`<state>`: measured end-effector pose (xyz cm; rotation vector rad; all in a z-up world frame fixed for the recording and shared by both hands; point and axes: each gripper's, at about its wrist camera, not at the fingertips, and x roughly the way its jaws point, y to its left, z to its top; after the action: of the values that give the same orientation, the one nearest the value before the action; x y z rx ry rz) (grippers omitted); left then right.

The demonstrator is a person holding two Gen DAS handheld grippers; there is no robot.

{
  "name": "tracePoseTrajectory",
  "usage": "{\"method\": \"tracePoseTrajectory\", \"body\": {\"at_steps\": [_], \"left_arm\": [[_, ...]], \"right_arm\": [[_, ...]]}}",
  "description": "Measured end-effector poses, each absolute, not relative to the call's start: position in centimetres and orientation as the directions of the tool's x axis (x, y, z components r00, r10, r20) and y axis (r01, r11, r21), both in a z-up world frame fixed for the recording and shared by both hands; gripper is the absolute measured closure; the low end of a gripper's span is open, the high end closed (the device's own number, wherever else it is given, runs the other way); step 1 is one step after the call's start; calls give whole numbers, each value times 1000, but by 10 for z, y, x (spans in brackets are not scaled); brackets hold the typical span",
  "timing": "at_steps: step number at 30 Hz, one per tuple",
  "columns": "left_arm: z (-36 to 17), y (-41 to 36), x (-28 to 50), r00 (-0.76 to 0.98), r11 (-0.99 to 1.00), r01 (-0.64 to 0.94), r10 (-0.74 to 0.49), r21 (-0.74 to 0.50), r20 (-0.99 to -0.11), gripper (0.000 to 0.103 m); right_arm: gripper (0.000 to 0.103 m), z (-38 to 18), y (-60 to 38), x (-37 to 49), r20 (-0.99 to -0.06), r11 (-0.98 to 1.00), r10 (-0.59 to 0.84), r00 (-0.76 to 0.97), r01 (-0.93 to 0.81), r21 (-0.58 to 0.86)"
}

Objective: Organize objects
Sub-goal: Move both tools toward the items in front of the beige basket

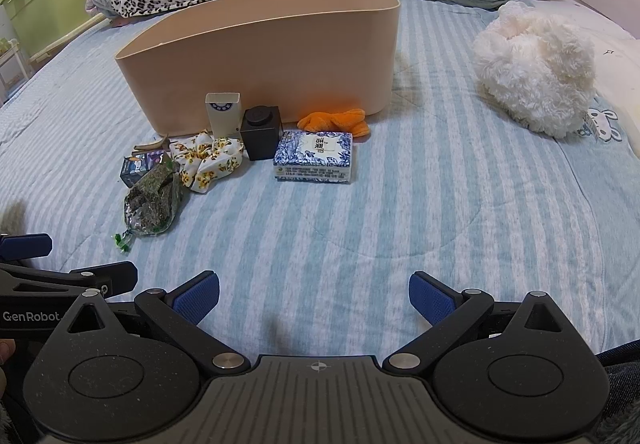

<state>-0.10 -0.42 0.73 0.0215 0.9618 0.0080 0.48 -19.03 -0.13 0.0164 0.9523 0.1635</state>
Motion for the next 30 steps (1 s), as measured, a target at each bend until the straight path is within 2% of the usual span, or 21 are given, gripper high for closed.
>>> {"method": "tracePoseTrajectory", "body": {"at_steps": [30], "left_arm": [[-4, 8, 46, 538, 1000, -3, 0, -2, -843, 0]], "right_arm": [[0, 13, -194, 43, -831, 989, 142, 537, -102, 103]]}}
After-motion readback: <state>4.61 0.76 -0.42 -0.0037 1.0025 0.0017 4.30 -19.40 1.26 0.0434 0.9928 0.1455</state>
